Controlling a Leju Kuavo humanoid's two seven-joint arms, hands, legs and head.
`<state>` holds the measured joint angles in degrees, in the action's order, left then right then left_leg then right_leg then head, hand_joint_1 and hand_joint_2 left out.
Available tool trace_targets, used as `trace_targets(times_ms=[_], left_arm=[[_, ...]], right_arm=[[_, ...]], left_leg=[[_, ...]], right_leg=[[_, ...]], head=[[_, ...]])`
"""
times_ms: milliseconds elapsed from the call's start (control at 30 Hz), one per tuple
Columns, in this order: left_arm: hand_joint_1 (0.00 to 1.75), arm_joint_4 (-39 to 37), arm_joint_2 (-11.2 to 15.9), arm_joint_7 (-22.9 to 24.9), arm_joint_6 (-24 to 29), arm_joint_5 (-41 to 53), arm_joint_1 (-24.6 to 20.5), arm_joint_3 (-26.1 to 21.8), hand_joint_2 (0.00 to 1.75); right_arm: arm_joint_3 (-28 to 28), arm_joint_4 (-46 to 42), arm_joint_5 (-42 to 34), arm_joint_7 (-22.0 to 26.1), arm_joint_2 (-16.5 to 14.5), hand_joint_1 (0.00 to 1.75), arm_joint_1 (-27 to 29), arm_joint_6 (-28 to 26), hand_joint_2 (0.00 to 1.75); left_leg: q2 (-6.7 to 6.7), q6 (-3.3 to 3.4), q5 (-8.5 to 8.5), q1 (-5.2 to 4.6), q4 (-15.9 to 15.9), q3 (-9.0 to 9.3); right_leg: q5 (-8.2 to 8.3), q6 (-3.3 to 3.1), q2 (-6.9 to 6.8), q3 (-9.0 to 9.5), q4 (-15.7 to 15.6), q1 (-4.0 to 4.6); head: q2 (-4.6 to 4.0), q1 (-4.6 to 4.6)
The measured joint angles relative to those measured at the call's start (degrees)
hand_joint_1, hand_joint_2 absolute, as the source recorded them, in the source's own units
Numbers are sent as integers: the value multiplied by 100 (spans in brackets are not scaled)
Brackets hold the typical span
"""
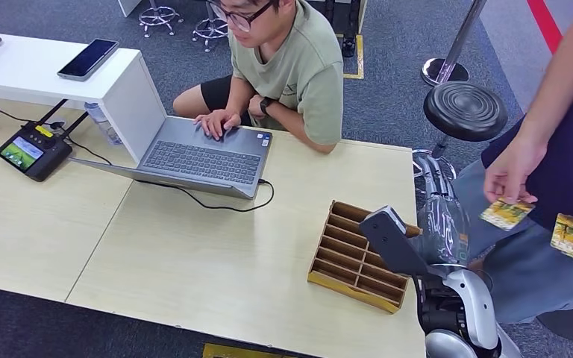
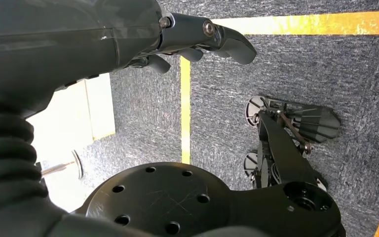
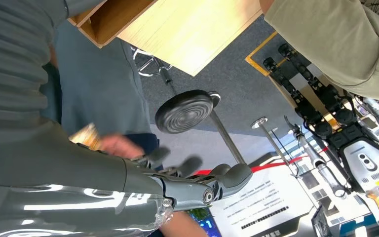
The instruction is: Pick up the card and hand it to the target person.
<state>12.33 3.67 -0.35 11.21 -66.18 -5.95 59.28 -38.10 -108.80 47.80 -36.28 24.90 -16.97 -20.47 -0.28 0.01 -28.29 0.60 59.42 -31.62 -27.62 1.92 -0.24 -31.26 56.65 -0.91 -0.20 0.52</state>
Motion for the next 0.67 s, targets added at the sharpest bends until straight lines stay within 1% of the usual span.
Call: trace_targets(times_ms=[367,467,533,567,633,667], left_arm=[[0,0,0,-3,25,-3,0,0,0],[0,0,0,-19,55,-53,0,-1,0],[0,0,0,-29,90,-91,0,-3,0],[0,0,0,-32,112,-105,-1,-3,0],[0,0,0,-28,163,-148,-1,-5,0],[0,0,0,-27,175,-163,0,-5,0]], right_arm=[[0,0,-25,2,2,0,7,-63,175],[1,-1,-276,106,4,0,32,-206,175],[7,-3,-826,357,7,0,74,-398,175],[19,-7,-1251,561,9,0,116,-525,175],[90,-24,-2577,1219,24,0,274,-839,175],[114,-29,-2954,1408,29,0,321,-923,175]], left_leg=[[0,0,0,0,0,0],[0,0,0,0,0,0],[0,0,0,0,0,1],[0,0,0,0,0,2],[-1,0,0,0,0,1],[-1,0,0,0,0,1]], right_leg=[[0,0,0,0,0,0],[0,0,0,0,0,0],[0,0,0,-1,-1,0],[0,0,-1,-2,-1,0],[-1,0,-3,-3,-2,0],[-1,0,-3,-3,-3,0]], head=[[0,0],[0,1],[0,1],[0,1],[0,1],[0,1]])
